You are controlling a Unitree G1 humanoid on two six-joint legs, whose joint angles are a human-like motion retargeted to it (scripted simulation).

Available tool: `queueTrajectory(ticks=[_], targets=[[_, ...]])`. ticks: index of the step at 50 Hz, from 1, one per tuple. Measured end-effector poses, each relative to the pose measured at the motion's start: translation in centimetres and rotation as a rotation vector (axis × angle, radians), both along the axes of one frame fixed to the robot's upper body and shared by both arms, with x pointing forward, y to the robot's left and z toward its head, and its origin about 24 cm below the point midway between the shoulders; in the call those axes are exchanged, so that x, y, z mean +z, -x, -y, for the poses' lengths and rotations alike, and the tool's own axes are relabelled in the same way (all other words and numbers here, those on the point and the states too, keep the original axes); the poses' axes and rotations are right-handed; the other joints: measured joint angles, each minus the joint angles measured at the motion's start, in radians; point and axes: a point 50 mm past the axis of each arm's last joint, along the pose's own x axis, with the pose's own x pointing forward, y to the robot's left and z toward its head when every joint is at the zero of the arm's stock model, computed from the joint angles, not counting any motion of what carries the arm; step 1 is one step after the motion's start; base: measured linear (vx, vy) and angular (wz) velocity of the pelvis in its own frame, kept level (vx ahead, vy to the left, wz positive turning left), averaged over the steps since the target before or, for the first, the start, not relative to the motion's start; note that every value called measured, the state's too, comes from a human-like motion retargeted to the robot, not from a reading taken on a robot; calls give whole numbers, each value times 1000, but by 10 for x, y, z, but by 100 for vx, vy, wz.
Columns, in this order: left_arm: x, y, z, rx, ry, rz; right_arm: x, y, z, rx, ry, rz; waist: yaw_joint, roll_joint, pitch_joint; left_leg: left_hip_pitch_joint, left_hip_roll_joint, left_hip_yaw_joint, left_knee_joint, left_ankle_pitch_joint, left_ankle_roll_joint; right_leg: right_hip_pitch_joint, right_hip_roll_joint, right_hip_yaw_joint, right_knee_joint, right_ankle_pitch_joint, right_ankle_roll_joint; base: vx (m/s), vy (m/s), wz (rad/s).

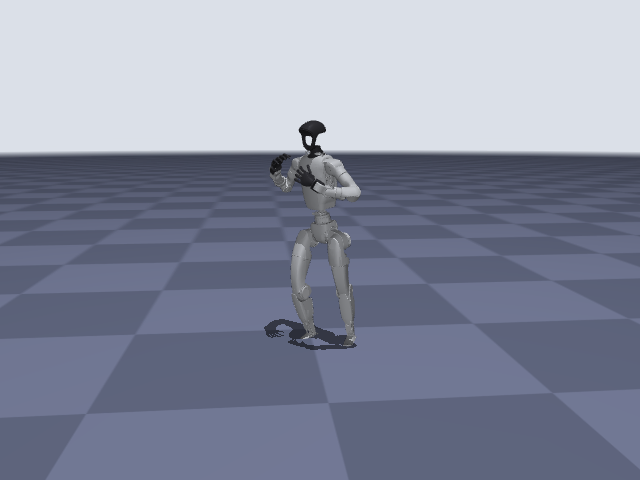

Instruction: Dance

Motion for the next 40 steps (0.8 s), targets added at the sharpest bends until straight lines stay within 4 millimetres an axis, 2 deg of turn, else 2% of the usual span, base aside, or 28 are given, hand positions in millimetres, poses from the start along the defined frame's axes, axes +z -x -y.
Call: queueTrajectory(ticks=[3,5,7,13,19,31,40], targets=[[-28,-2,-11,134,211,-180,-10,-2,22,-146,-281,-21,-3,-2,-4,12,-17,8,-43,29,-24,-56,-4,-30,55,-17,-22,3,-9,-70],[-36,-4,-12,167,323,-232,-20,-3,26,-180,-381,-68,-4,-11,-11,15,-24,8,-47,29,-34,-83,-4,-38,78,-30,-34,3,-5,-59],[-34,-7,-7,153,392,-223,-29,-6,22,-156,-406,-133,-5,-18,-22,16,-30,2,-48,22,-39,-101,-1,-44,89,-42,-44,4,-1,-43],[-7,-16,11,61,446,-74,-41,-11,-5,29,-322,-267,-4,-20,-39,18,-35,-42,-48,9,-44,-112,7,-61,80,-56,-61,1,0,-9],[10,-19,17,76,453,30,-40,-15,-17,116,-248,-286,15,-23,-25,27,-35,-96,-47,4,-37,-100,5,-87,76,-61,-77,0,0,0],[20,-22,29,72,388,81,-35,-17,-20,84,-193,-224,44,-43,28,44,-64,-160,-47,-9,-29,-121,-37,-116,168,-98,-102,-1,1,11],[22,-24,33,68,458,54,-31,-17,-15,46,-229,-208,36,-46,41,25,-74,-181,-47,7,-33,-173,-53,-143,185,-80,-81,-2,1,26]])
